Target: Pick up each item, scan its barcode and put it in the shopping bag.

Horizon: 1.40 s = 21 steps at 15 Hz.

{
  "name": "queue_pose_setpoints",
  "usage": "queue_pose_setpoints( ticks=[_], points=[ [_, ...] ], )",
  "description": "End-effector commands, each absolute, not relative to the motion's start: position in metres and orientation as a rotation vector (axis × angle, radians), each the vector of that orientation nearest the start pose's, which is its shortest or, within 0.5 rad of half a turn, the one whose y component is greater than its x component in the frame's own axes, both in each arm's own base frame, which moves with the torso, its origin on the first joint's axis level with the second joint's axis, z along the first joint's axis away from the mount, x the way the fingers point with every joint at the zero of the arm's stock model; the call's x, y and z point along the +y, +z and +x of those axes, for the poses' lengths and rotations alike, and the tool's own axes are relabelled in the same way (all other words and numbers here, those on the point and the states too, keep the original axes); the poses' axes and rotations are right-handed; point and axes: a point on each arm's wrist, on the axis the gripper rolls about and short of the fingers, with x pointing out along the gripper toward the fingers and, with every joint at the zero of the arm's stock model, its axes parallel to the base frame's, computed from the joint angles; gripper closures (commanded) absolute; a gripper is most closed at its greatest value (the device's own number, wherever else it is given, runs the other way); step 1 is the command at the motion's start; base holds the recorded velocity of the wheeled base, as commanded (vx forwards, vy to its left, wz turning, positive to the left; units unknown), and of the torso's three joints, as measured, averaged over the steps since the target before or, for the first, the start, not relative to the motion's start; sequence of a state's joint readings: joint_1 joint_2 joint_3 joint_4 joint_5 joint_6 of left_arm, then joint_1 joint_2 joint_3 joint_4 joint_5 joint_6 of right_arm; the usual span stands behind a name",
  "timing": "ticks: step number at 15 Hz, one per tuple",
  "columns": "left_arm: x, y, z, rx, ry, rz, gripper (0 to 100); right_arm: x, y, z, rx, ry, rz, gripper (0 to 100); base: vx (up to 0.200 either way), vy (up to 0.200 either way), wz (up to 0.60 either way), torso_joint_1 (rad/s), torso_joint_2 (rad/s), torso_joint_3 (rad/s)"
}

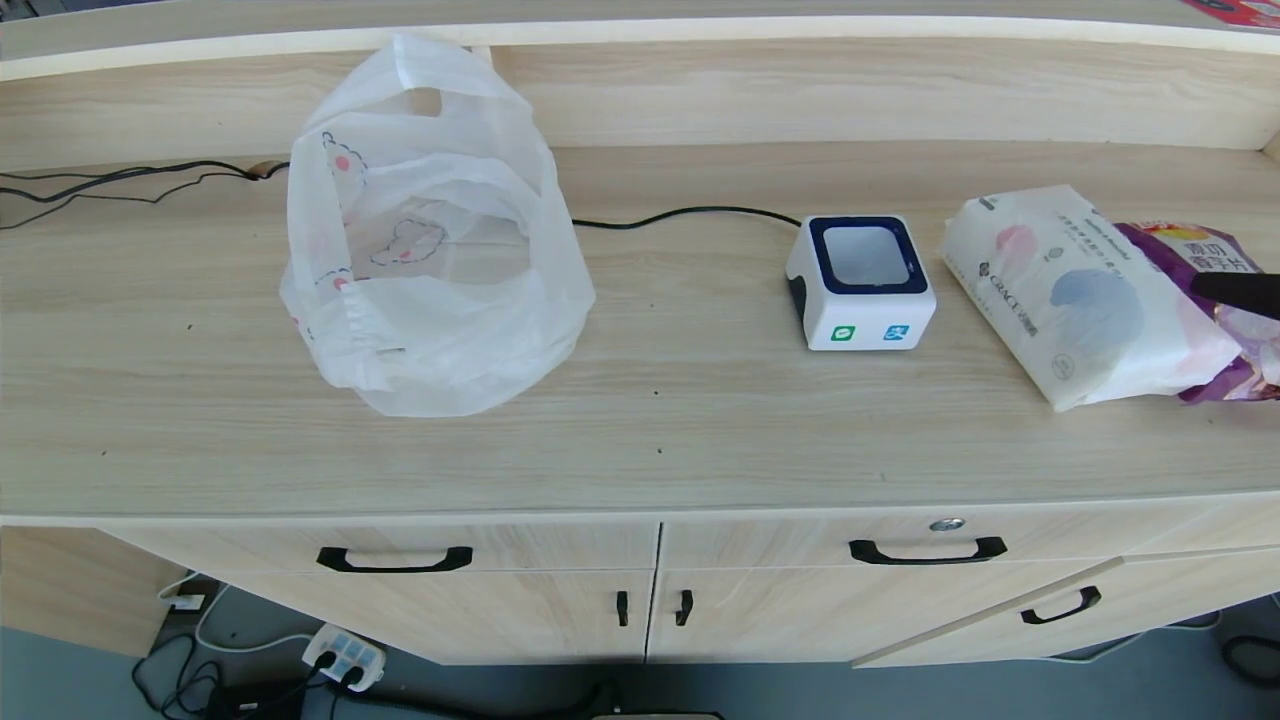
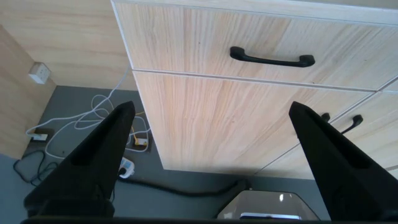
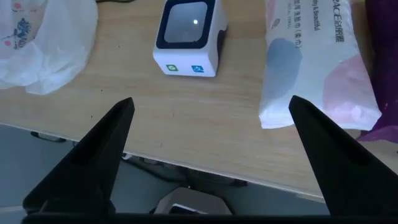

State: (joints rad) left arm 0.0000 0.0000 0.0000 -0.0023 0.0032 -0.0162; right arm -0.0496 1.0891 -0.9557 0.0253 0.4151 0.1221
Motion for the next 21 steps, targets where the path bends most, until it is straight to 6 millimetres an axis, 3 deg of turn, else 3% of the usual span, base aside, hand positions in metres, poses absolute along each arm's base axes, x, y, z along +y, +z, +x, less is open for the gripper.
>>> queue_pose_setpoints(
  ticks=[1,3,6,9,12,21],
  points=[
    [0.000,0.076,-0.023,-0.003,0.003,-0.017,0,-0.003,0.296,0.191,0.280,0.348,0.168,0,0.000,0.000,0.00,0.000,0.00,0.000],
    [0.000,0.076,-0.023,-0.003,0.003,-0.017,0,-0.013,0.297,0.217,0.330,0.366,0.054,0,0.000,0.000,0.00,0.000,0.00,0.000],
    [0.000,0.076,-0.023,-0.003,0.003,-0.017,0,-0.021,0.305,0.224,0.335,0.414,-0.032,0,0.000,0.000,0.00,0.000,0.00,0.000],
    [0.000,0.076,-0.023,-0.003,0.003,-0.015,0,-0.045,0.319,0.244,0.290,0.391,-0.116,0,0.000,0.000,0.00,0.000,0.00,0.000],
    [0.000,0.076,-0.023,-0.003,0.005,-0.015,0,-0.074,0.320,0.261,0.267,0.384,-0.155,0,0.000,0.000,0.00,0.000,0.00,0.000],
    [0.000,0.076,-0.023,-0.003,0.003,-0.015,0,-0.068,0.303,0.279,0.306,0.455,-0.165,0,0.000,0.000,0.00,0.000,0.00,0.000]
  ],
)
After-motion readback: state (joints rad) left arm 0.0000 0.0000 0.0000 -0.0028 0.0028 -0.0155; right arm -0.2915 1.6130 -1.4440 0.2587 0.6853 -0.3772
